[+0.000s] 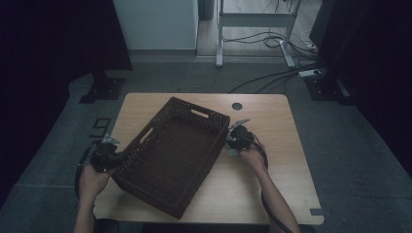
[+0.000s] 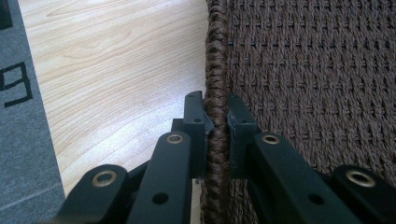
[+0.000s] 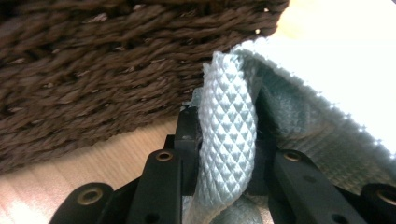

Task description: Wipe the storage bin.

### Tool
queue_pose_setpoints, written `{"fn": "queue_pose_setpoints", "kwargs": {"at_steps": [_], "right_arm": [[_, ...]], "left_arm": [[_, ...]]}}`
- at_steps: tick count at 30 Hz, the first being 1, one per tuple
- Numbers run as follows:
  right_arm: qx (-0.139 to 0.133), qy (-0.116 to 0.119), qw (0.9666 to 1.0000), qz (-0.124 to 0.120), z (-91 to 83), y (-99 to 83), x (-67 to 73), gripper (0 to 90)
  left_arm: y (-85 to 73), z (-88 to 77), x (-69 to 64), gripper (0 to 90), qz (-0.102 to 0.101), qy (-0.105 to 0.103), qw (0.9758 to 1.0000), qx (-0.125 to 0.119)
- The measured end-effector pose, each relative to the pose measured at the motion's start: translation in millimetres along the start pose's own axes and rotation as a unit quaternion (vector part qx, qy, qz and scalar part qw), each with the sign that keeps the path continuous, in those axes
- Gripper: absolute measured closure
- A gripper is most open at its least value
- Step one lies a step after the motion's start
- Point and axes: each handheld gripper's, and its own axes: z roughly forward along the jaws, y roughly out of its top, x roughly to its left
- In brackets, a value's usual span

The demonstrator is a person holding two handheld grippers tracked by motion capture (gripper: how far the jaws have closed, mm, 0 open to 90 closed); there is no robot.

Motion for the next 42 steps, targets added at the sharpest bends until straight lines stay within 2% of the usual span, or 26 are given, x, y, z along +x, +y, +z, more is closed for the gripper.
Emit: {"fn": "queue_pose_setpoints", "kwargs": {"at_steps": [11, 25, 30, 37, 42], "right_arm": [[0.002, 0.009, 0.9999, -0.013, -3.8, -1.8, 8.0, 71.1], [0.000, 0.026, 0.9987, -0.044, -15.7, -1.3, 27.4, 71.0], [-0.001, 0.024, 0.9981, -0.056, -17.0, -1.4, 35.6, 70.4], [0.001, 0.024, 0.9980, -0.058, -19.3, -3.1, 41.6, 70.2], [0.001, 0.040, 0.9972, -0.063, -22.5, -6.1, 46.9, 70.4]], "left_arm": [[0.2, 0.0, -0.5, 81.6, -0.001, 0.000, 1.0000, 0.001], [0.5, 0.1, -1.9, 81.5, -0.002, 0.005, 1.0000, 0.002], [0.6, 0.1, -2.0, 81.5, -0.002, 0.006, 1.0000, 0.002], [0.6, 0.2, -2.0, 81.5, -0.002, 0.005, 1.0000, 0.002], [0.6, 0.0, -2.2, 81.5, -0.001, 0.006, 1.0000, 0.003]]}}
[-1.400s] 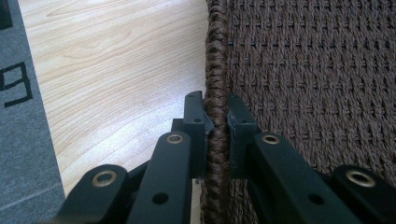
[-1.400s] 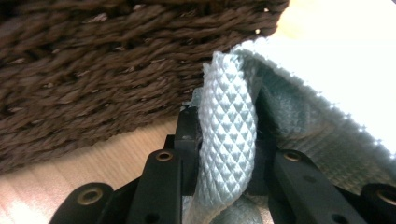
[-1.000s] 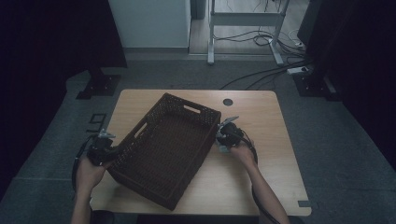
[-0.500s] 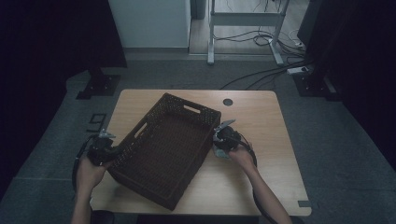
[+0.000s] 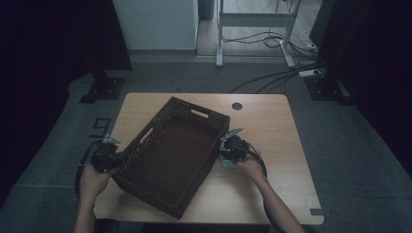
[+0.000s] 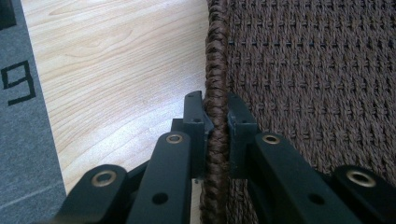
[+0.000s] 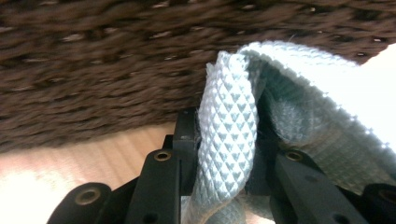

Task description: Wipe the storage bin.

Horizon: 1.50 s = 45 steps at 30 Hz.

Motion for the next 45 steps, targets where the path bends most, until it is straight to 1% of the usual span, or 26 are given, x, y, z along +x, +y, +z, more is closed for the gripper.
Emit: {"fn": "queue_pose_setpoints", "kwargs": {"at_steps": [2, 3, 6, 10, 15, 16, 19, 29, 30, 32, 35, 38, 40, 45], "right_arm": [[0.001, 0.006, 1.0000, -0.005, -0.6, 0.2, 3.6, 70.4], [0.000, 0.005, 0.9999, -0.010, -0.8, 0.7, 6.3, 70.3], [0.000, 0.005, 0.9999, -0.016, -1.6, 1.3, 10.8, 70.1], [0.001, 0.013, 0.9998, -0.015, -2.7, -0.3, 12.8, 70.1], [0.001, 0.021, 0.9996, -0.017, -3.4, -2.1, 18.7, 70.2], [0.001, 0.024, 0.9995, -0.018, -3.6, -2.6, 20.9, 70.2], [0.003, 0.022, 0.9994, -0.026, -4.2, -2.6, 27.3, 69.9], [0.002, 0.033, 0.9990, -0.030, -8.1, -5.4, 36.3, 69.9], [0.001, 0.040, 0.9986, -0.035, -9.1, -5.5, 39.6, 70.0], [0.000, 0.044, 0.9984, -0.036, -9.5, -5.7, 43.3, 70.0], [0.003, 0.041, 0.9981, -0.045, -9.9, -5.6, 49.6, 69.8], [0.002, 0.043, 0.9981, -0.044, -11.0, -6.7, 51.4, 69.9], [0.002, 0.049, 0.9979, -0.042, -11.7, -7.7, 52.7, 69.9], [0.002, 0.057, 0.9971, -0.050, -13.8, -9.7, 60.0, 69.9]], "left_arm": [[0.1, 0.1, -0.2, 81.5, -0.001, 0.001, 1.0000, 0.000], [0.0, 0.1, -0.2, 81.5, -0.001, 0.001, 1.0000, 0.000], [-0.1, 0.0, 0.0, 81.5, 0.000, 0.000, 1.0000, 0.000], [0.0, 0.1, 0.1, 81.4, 0.000, 0.000, 1.0000, 0.000], [-0.1, 0.0, 0.0, 81.4, 0.000, 0.000, 1.0000, 0.000], [-0.1, 0.0, 0.0, 81.5, 0.000, 0.000, 1.0000, 0.000], [-0.4, 0.1, 0.2, 81.5, -0.001, -0.001, 1.0000, -0.001], [-0.3, 0.1, 0.2, 81.5, -0.001, -0.001, 1.0000, -0.001], [-0.3, 0.1, 0.0, 81.4, -0.001, 0.000, 1.0000, -0.001], [-0.4, 0.1, 0.1, 81.5, -0.001, 0.000, 1.0000, -0.001], [-0.4, 0.1, 0.0, 81.5, -0.001, 0.000, 1.0000, -0.001], [-0.5, 0.1, 0.2, 81.4, -0.001, -0.001, 1.0000, -0.001], [-0.6, 0.1, 0.2, 81.4, -0.001, -0.001, 1.0000, -0.002], [-0.6, 0.0, 0.1, 81.4, -0.001, -0.001, 1.0000, -0.001]]}}
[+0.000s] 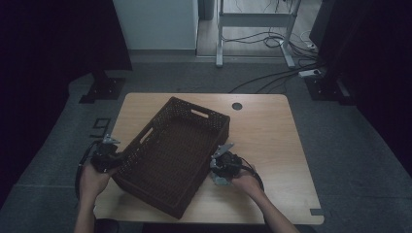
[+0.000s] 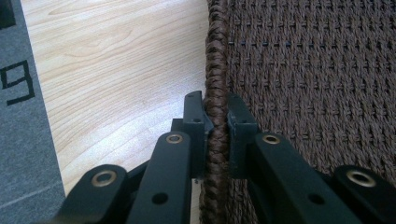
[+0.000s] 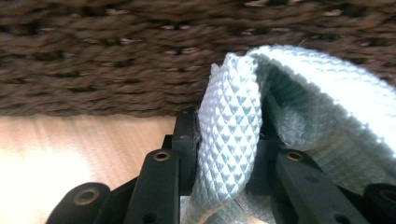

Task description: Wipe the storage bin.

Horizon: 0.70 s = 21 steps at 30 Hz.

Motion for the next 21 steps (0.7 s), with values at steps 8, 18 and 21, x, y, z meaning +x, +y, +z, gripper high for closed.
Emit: {"fn": "queue_pose_setpoints", "kwargs": {"at_steps": [8, 18, 21], "right_arm": [[-0.002, 0.005, 0.9999, -0.010, -0.9, -1.6, 13.4, 69.8], [-0.003, 0.030, 0.9993, -0.022, -1.2, -3.7, 28.6, 69.8], [-0.001, 0.025, 0.9993, -0.029, -0.7, -2.6, 34.5, 69.6]], "left_arm": [[0.0, 0.0, -0.4, 81.4, -0.001, 0.001, 1.0000, 0.000], [0.2, 0.0, -0.8, 81.3, -0.002, 0.002, 1.0000, 0.001], [0.2, 0.0, -0.9, 81.2, -0.002, 0.002, 1.0000, 0.001]]}}
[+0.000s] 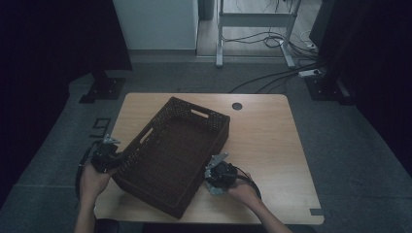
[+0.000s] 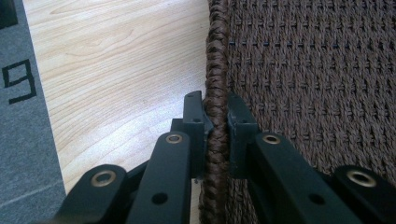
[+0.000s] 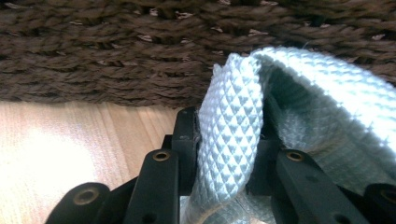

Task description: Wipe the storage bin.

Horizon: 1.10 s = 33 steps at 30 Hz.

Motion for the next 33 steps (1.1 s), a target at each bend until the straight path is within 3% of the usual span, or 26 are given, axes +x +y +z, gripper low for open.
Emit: {"fn": "queue_pose_setpoints", "kwargs": {"at_steps": [7, 13, 21, 26, 33], "right_arm": [[-0.006, 0.020, 0.9998, 0.001, -0.5, -0.7, 7.7, 69.8], [-0.009, 0.020, 0.9997, -0.005, -1.2, 0.9, 16.7, 69.7], [-0.016, 0.043, 0.9989, -0.011, -2.0, 2.3, 29.3, 69.9], [-0.016, 0.043, 0.9988, -0.019, -1.5, 4.2, 38.2, 69.7], [-0.021, 0.066, 0.9974, -0.018, -1.7, 3.8, 46.8, 69.9]], "left_arm": [[0.2, 0.1, -0.5, 81.2, -0.002, 0.001, 1.0000, 0.000], [0.6, 0.0, -1.2, 80.9, -0.003, 0.004, 1.0000, 0.002], [0.7, 0.0, -1.5, 80.8, -0.005, 0.004, 1.0000, 0.003], [0.7, 0.0, -1.6, 80.7, -0.006, 0.004, 1.0000, 0.003], [0.9, -0.1, -1.8, 80.7, -0.007, 0.004, 1.0000, 0.004]]}}
